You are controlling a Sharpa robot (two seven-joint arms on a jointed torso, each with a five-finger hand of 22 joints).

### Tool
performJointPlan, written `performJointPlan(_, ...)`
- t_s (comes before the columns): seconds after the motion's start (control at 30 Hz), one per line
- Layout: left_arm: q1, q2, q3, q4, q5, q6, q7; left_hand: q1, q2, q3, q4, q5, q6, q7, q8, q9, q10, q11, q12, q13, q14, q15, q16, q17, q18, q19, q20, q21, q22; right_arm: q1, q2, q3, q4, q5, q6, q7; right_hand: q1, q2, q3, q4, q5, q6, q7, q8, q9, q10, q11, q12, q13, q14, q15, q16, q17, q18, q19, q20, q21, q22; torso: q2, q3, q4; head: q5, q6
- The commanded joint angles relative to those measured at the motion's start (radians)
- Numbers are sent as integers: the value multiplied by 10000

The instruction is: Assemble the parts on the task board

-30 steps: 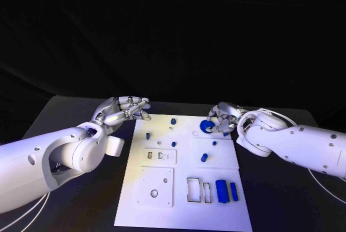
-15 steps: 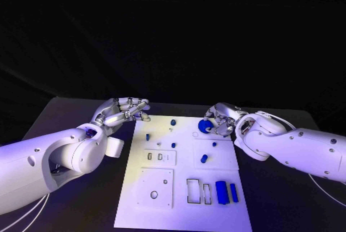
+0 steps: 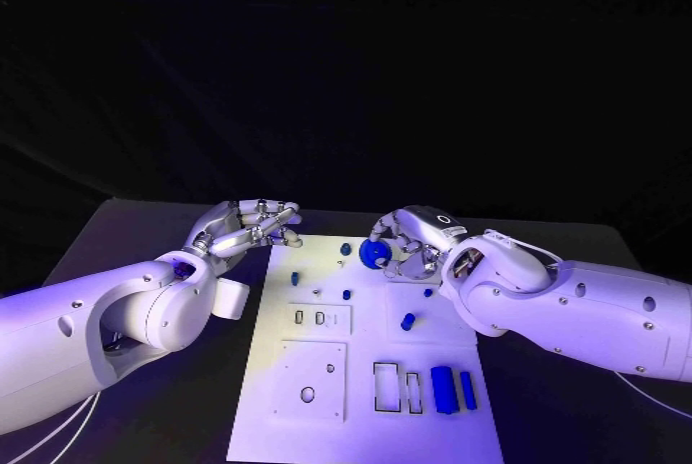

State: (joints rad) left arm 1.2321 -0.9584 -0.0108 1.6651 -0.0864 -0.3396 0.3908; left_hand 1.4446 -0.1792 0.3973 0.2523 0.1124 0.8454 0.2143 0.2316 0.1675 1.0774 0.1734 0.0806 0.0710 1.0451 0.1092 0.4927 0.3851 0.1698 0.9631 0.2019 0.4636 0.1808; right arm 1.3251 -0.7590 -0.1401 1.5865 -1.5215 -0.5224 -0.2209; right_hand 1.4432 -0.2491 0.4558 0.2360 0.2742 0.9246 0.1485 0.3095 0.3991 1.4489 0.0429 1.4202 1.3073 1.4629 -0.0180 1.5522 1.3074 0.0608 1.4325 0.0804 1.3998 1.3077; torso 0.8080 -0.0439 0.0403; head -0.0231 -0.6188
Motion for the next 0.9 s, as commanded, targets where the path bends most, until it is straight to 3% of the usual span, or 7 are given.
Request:
performJointPlan(0.03,8,38,5,3,-19,189,45,-43,29,-37,-39,-21,-84,307,-43,12,-58,6,-67,16,-76,-22,35,9,84,-58,-17,40,3,-27,257,-10,11,-1069,-346,-86,-65,5,74,9,-20,419,-241,12,15,86,-9,36,1066,981,-70,40,2194,-79,65,31,63,719,16,-9,16,-10,33)
performJointPlan(0.37,8,92,5,-11,-19,168,49,-41,34,-37,-44,-21,-89,310,-46,13,-64,9,-68,17,-90,-19,46,18,85,-68,-13,42,4,-224,1281,-50,-553,-1508,-249,-525,-98,-4,146,-34,-16,396,-238,-14,6,70,-9,12,1044,977,-72,34,2176,-77,63,28,57,717,40,-34,61,15,62)
performJointPlan(0.43,8,89,5,-7,-19,161,50,-41,34,-37,-44,-21,-89,310,-46,13,-64,9,-68,17,-90,-19,46,18,85,-68,-13,42,4,-270,1420,-52,-661,-1529,-224,-541,-105,-8,169,-51,-16,388,-236,-22,3,67,-9,7,1041,978,-73,35,2179,-76,59,28,53,713,42,-25,33,50,60)
performJointPlan(0.9,11,68,7,21,-19,147,44,-38,35,-38,-50,-22,-94,312,-48,15,-69,11,-69,19,-106,-17,54,25,85,-79,-10,44,4,-424,2067,-80,-1354,-1565,19,-559,-151,-21,237,-94,-20,363,-223,-49,-5,73,2,13,1052,975,-68,32,2168,-72,50,28,39,701,56,-8,43,79,-26)
